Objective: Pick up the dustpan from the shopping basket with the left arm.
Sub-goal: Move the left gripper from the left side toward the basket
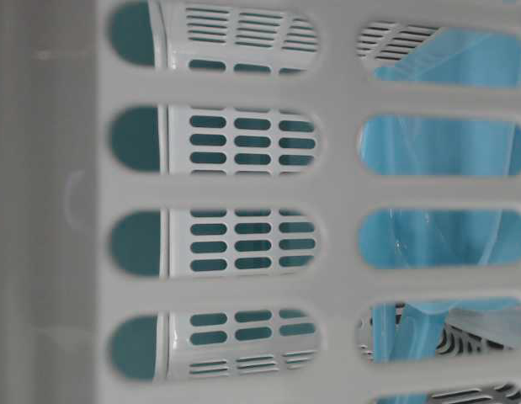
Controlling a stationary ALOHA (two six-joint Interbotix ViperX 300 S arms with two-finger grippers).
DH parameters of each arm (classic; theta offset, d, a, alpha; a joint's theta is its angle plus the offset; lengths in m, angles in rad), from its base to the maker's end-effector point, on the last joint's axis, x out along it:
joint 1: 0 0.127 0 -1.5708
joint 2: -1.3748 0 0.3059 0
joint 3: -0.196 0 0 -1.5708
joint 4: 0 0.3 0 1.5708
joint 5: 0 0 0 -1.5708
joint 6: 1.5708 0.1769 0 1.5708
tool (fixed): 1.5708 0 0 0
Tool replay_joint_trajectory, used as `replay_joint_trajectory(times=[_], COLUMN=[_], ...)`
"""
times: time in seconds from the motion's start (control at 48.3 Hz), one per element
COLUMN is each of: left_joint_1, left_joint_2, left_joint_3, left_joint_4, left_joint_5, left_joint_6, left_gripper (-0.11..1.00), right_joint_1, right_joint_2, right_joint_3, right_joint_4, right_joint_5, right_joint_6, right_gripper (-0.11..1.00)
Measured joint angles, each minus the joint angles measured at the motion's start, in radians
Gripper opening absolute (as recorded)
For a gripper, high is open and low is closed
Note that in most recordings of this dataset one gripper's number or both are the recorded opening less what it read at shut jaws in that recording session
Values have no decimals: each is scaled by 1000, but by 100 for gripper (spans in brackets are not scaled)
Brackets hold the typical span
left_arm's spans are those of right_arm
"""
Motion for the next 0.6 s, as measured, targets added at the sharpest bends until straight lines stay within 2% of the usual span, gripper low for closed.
replay_joint_trajectory(times=[0.083,0.269,0.414,0.601], left_joint_1=[-3,-71,-87,-89], left_joint_2=[-2,8,64,181], left_joint_3=[-11,-132,-235,-416], left_joint_4=[15,38,40,40], left_joint_5=[14,169,359,657], left_joint_6=[-11,-43,-44,-37], left_gripper=[0,0,0,0], right_joint_1=[0,0,0,0], right_joint_2=[-2,-35,-57,-55], right_joint_3=[-3,-34,-69,-135], right_joint_4=[2,6,8,8], right_joint_5=[3,95,236,437], right_joint_6=[2,6,6,6], right_gripper=[0,0,0,0])
